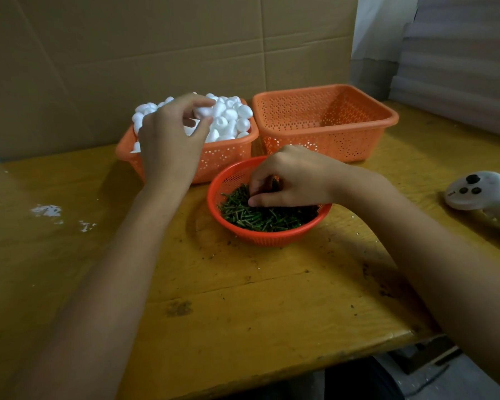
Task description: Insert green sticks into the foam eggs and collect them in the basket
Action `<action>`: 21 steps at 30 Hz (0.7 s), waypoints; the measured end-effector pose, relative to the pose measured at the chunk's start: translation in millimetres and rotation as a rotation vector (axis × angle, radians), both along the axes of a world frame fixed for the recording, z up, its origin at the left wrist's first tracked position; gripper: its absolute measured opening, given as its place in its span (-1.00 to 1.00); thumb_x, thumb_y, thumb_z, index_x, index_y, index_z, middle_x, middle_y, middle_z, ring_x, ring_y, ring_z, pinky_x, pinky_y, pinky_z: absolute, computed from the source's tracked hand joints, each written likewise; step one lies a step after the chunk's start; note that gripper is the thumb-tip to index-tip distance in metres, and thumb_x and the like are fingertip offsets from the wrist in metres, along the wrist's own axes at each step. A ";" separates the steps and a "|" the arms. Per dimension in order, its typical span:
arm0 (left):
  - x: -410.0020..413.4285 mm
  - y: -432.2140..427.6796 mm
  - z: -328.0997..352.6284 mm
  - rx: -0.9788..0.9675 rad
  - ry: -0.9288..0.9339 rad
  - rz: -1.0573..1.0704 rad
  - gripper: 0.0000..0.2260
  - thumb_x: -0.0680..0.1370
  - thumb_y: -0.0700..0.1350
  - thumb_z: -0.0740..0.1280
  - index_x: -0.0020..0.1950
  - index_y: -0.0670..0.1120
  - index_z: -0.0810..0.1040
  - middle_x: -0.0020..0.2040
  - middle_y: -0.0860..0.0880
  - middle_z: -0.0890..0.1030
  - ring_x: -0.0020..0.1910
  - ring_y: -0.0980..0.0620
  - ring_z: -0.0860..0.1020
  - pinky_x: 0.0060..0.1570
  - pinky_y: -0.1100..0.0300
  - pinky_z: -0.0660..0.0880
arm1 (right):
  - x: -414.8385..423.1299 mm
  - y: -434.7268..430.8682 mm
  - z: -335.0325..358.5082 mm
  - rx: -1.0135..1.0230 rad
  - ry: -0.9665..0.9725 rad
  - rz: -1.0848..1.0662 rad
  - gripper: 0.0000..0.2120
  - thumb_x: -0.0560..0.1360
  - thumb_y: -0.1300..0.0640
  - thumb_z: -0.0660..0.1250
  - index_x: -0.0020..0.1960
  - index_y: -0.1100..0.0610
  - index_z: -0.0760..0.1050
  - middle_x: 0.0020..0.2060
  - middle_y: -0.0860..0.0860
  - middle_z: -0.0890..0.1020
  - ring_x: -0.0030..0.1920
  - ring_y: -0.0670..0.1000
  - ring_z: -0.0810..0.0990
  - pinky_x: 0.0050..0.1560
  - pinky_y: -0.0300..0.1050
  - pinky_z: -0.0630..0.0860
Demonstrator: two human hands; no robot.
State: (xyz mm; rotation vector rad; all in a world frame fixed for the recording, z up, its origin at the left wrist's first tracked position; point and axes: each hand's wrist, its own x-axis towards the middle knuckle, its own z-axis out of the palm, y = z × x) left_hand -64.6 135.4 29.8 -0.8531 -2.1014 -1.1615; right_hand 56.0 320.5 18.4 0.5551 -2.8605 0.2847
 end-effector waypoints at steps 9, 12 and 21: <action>15.9 -8.9 -2.8 0.203 -0.155 -0.272 -0.84 0.65 -0.12 0.39 0.21 -0.08 0.65 -0.12 -0.02 0.75 -0.08 0.02 0.73 -0.11 0.02 0.67 | 0.3 0.7 -0.5 -0.004 -0.002 -0.008 -0.83 0.59 -0.11 0.41 0.04 -0.05 0.70 -0.08 -0.17 0.72 -0.05 -0.07 0.67 0.05 0.02 0.57; 21.2 -11.9 -13.5 0.310 -0.287 -0.415 -0.84 0.67 -0.15 0.40 0.23 -0.16 0.59 -0.13 -0.09 0.76 -0.07 -0.08 0.75 -0.17 0.08 0.66 | 0.1 0.5 -0.6 -0.008 -0.012 -0.002 -0.83 0.59 -0.11 0.41 0.03 -0.05 0.70 -0.09 -0.17 0.72 -0.07 -0.08 0.67 0.06 0.02 0.56; 32.3 -11.9 -27.0 0.442 -0.536 -0.686 -0.90 0.66 -0.20 0.36 0.12 -0.01 0.55 -0.03 -0.24 0.75 -0.04 -0.26 0.74 -0.07 0.01 0.66 | 1.0 2.0 -0.8 -0.033 -0.016 -0.004 -0.80 0.56 -0.13 0.44 0.05 -0.03 0.70 -0.07 -0.16 0.72 -0.06 -0.09 0.67 0.09 0.01 0.56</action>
